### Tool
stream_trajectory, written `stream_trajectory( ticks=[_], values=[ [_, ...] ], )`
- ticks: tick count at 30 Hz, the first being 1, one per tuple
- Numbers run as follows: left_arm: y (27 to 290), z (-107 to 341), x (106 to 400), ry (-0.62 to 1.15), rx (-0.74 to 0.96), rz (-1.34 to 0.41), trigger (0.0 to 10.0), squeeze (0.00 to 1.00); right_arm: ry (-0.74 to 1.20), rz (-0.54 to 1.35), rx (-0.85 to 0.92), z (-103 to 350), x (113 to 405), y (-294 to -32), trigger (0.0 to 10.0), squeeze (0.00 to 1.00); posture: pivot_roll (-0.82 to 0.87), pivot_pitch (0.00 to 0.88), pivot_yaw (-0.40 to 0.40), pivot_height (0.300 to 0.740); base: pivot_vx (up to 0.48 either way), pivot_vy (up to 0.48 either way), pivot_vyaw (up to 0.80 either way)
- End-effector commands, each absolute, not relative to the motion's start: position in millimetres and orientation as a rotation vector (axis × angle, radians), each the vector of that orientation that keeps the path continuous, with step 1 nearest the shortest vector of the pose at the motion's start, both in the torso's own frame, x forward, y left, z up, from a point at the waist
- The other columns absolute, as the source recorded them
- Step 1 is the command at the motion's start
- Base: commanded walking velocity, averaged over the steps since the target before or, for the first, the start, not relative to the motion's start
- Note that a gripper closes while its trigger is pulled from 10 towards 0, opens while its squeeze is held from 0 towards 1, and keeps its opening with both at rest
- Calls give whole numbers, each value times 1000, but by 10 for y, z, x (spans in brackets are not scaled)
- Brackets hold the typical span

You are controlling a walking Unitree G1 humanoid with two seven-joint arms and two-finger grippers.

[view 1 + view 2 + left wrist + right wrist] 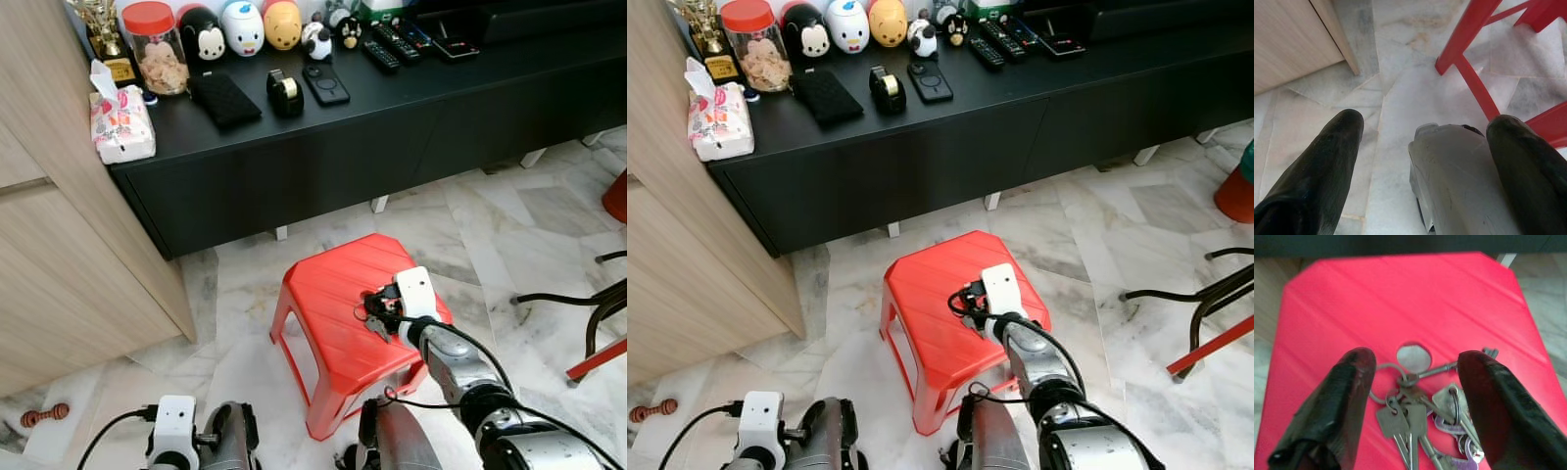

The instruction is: Hang keys on a hook

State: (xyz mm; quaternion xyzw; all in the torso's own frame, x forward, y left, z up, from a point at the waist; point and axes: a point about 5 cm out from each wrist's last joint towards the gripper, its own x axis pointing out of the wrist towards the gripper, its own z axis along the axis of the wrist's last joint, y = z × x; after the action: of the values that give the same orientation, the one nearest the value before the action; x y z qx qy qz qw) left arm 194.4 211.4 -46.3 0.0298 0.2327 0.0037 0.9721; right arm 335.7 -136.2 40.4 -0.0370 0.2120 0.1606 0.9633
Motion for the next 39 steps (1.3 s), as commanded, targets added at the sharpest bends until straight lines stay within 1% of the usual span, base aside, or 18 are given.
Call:
stream_trajectory(
  ticks=[1, 2, 3, 4, 6, 7, 15, 26, 36, 39],
  values=[
    [2011, -615, 1742, 559, 36, -21, 10000, 0, 460, 328, -84, 369, 3339, -1370, 10000, 1000, 133, 269, -94, 620, 0, 0, 0],
    [2005, -614, 1717, 554, 36, -21, 10000, 0, 467, 329, -86, 358, 3332, -1371, 10000, 569, 135, 282, -96, 620, 0, 0, 0],
    [2005, -614, 1717, 554, 36, -21, 10000, 0, 467, 329, -86, 358, 3332, -1371, 10000, 569, 135, 282, -96, 620, 0, 0, 0],
    [1997, -612, 1692, 548, 35, -23, 10000, 0, 477, 338, -82, 338, 3316, -1367, 10000, 0, 134, 293, -97, 620, 0, 0, 0],
    [1973, -604, 1659, 536, 34, -27, 10000, 0, 503, 363, -72, 287, 3273, -1355, 10000, 0, 138, 309, -99, 620, 0, 0, 0],
    [1954, -596, 1645, 528, 32, -32, 10000, 0, 549, 378, -67, 222, 3223, -1358, 10000, 0, 136, 316, -101, 620, 0, 0, 0],
    [1938, -554, 1635, 504, 31, -33, 10000, 0, 593, 378, -82, 149, 3166, -1386, 10000, 0, 145, 342, -105, 620, 0, 0, 0],
    [1946, -518, 1594, 500, 35, -33, 10000, 0, 529, 349, -65, 258, 3255, -1406, 10000, 0, 145, 363, -100, 620, 0, 0, 0],
    [1947, -511, 1557, 515, 34, -33, 10000, 0, 537, 342, -57, 260, 3260, -1420, 10000, 0, 145, 369, -102, 620, 0, 0, 0],
    [1937, -512, 1539, 522, 33, -34, 10000, 0, 568, 329, -87, 222, 3237, -1446, 10000, 0, 143, 373, -101, 620, 0, 0, 0]
  ],
)
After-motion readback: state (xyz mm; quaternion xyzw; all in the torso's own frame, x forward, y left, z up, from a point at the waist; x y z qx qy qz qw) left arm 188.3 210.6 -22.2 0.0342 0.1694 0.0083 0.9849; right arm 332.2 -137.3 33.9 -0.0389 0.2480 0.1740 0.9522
